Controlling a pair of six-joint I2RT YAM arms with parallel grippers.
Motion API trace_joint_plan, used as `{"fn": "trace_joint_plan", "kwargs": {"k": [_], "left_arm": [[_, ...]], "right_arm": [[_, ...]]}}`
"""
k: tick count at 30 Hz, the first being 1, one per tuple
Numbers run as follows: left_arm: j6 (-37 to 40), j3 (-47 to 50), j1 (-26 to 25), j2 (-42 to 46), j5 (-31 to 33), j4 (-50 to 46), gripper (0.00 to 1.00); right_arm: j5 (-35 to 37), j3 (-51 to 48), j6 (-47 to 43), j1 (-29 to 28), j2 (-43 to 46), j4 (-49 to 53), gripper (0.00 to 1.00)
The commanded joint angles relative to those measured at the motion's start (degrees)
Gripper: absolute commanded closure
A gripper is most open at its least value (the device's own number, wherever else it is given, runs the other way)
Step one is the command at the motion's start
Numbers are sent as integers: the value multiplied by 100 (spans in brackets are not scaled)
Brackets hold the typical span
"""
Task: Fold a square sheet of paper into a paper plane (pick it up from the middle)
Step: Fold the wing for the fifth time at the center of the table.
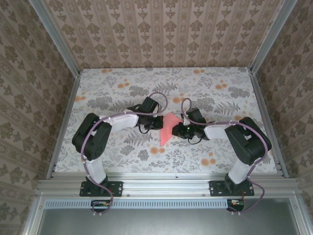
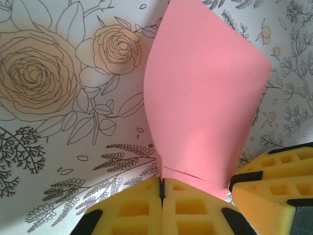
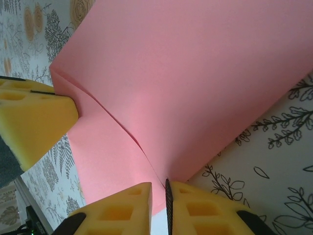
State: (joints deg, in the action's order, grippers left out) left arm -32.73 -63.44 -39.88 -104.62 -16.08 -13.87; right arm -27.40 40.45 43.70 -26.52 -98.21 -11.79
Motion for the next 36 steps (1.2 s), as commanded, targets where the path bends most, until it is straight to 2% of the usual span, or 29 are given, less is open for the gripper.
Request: {"fn": "trace_joint_plan", "kwargs": {"k": [1, 10, 23, 36], "left_arm": [[170, -215, -59, 134, 135, -187, 100], [109, -336, -158, 172, 93, -199, 100], [-74, -211, -345, 240, -117, -59, 100], [-168, -89, -562, 135, -298, 227, 100]], "right_arm": [[-30, 161, -10, -44, -123, 51, 83], [158, 174, -270, -63, -308, 343, 90], [208, 167, -328, -90, -388, 371, 92], [75, -90, -165, -94, -413, -17, 95]]}}
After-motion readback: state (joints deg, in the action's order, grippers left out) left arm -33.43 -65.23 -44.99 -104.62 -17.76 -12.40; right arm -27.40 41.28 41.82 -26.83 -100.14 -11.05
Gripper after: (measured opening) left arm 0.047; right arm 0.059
